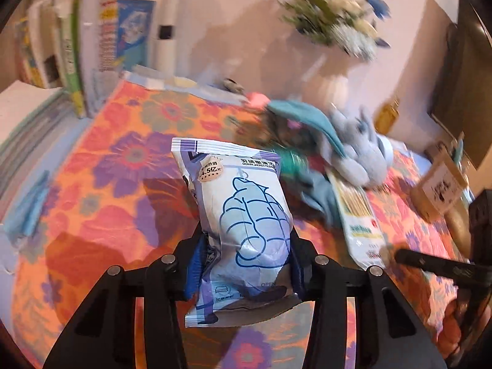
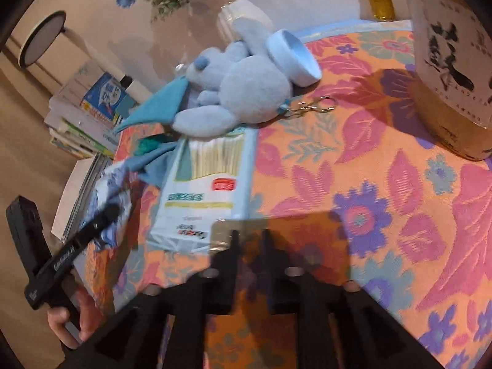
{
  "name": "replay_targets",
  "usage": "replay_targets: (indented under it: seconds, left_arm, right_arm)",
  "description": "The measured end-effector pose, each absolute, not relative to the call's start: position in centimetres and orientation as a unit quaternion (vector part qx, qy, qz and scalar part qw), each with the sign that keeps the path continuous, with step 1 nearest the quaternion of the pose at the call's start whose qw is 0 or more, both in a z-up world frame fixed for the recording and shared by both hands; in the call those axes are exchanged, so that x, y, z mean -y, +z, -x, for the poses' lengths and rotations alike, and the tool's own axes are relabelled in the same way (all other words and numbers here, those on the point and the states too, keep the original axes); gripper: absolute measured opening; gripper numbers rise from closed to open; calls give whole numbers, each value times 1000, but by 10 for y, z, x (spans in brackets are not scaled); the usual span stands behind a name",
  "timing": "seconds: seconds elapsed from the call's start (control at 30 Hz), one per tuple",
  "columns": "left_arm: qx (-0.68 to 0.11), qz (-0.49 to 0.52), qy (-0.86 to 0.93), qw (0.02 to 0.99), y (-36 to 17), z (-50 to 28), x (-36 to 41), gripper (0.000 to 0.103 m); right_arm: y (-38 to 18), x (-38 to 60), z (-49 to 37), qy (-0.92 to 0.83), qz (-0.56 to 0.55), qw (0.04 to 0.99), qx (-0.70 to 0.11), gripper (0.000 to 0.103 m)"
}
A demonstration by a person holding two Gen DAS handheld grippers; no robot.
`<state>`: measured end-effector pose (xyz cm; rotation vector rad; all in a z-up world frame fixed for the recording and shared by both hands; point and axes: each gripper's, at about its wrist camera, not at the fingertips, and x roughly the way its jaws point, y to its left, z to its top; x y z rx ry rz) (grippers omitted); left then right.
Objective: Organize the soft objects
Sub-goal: 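Grasp the blue-printed tissue pack with left gripper while right gripper grasps the cotton-swab bag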
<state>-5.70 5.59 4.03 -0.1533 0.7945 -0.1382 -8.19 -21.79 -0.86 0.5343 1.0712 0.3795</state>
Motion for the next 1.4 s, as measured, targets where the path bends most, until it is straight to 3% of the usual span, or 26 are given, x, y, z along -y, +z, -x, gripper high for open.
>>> replay_targets:
  seconds: [0.07,0.5,0.6,0.73,0.8,0.83,0.87,1.07,1.13,1.17,1.2,1.23,1.27,1.4]
  left_arm:
    - [-374,56,-55,924,43,52,-62,42]
    - [-375,42,-88,922,26,44,-62,43]
    - [-371,37,-94,923,27,45,-59,43]
    - [-370,44,-94,923,28,44,-62,43]
    - [-370,47,-95,923,27,44,-63,43]
    - [-369,47,-95,923,27,45,-63,43]
    - [-369,46,-96,923,27,46,-63,43]
    - [-372,35,-95,923,27,46,-59,43]
    - [-372,32,-92,923,27,45,-58,43]
    - [-371,31,-91,924,27,46,-58,43]
    - [-370,31,-92,924,27,45,-60,43]
    - [-369,33,-92,924,27,46,-61,43]
    - [-368,35,-92,925,28,46,-62,43]
    - [-372,44,-92,923,27,45,-64,44]
  right_arm:
    - [-4,206,77,172,-269,804,-502,102]
    - [-8,119,29,85,-75,841,-530,103]
    - [-5,126,39,101,-67,846,-519,93]
    - [-2,156,54,130,-92,850,-502,66]
    - [-1,166,58,142,-112,849,-497,62]
    - [-4,181,66,139,-123,847,-499,37]
    - [-5,186,71,145,-132,844,-500,21]
    - [-4,200,106,153,-143,834,-510,17]
    - [-2,204,101,156,-174,821,-521,27]
    - [0,199,92,157,-190,816,-524,51]
    - [2,198,87,154,-202,815,-521,66]
    - [4,192,81,142,-207,819,-517,93]
    - [6,183,75,128,-205,823,-515,103]
    - [3,143,49,94,-157,820,-542,103]
